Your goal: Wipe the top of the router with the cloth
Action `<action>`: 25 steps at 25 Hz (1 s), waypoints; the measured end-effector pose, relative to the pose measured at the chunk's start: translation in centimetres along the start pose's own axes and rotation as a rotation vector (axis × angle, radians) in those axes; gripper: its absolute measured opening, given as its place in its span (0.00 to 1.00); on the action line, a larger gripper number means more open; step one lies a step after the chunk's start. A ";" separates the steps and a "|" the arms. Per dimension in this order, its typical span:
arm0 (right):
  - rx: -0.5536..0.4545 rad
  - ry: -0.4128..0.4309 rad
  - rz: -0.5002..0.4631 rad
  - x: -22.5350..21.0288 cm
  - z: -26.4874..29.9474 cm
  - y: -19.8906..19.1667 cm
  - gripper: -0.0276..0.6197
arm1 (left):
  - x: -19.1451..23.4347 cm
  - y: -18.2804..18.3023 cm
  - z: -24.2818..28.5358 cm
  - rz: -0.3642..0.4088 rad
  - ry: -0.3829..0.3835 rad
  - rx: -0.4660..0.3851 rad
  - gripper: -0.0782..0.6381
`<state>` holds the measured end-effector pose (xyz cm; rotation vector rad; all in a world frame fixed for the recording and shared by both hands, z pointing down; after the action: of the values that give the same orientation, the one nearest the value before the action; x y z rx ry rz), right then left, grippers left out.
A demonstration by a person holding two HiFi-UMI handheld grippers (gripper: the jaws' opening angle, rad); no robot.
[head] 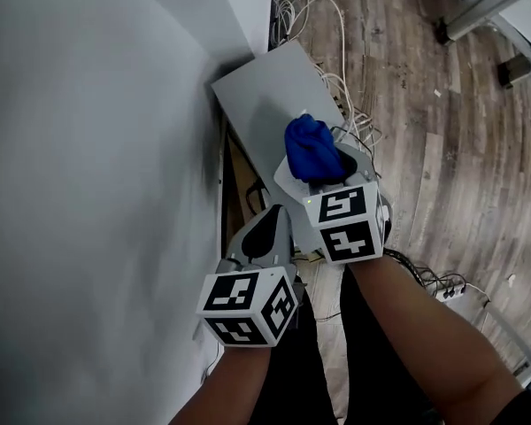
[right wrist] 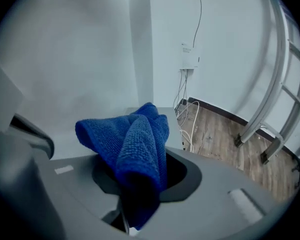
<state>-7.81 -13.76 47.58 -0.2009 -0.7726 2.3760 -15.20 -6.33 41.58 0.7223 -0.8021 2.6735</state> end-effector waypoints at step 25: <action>0.054 0.177 -0.337 10.9 1.5 -5.4 0.27 | 6.4 0.3 -0.9 -0.067 0.001 -0.071 0.11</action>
<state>-14.17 -4.45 52.39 -0.2348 -0.6046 2.0272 -21.05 -5.46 44.17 0.7173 -0.8533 2.5721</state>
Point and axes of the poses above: the fingertips, and each gripper's own axes: z forward along the fingers, x to its left, y out of its top, the point moved 1 cm from there along -z, backward along the fingers, and after that the axes turned 9 degrees about -z, right-handed, at the moved point
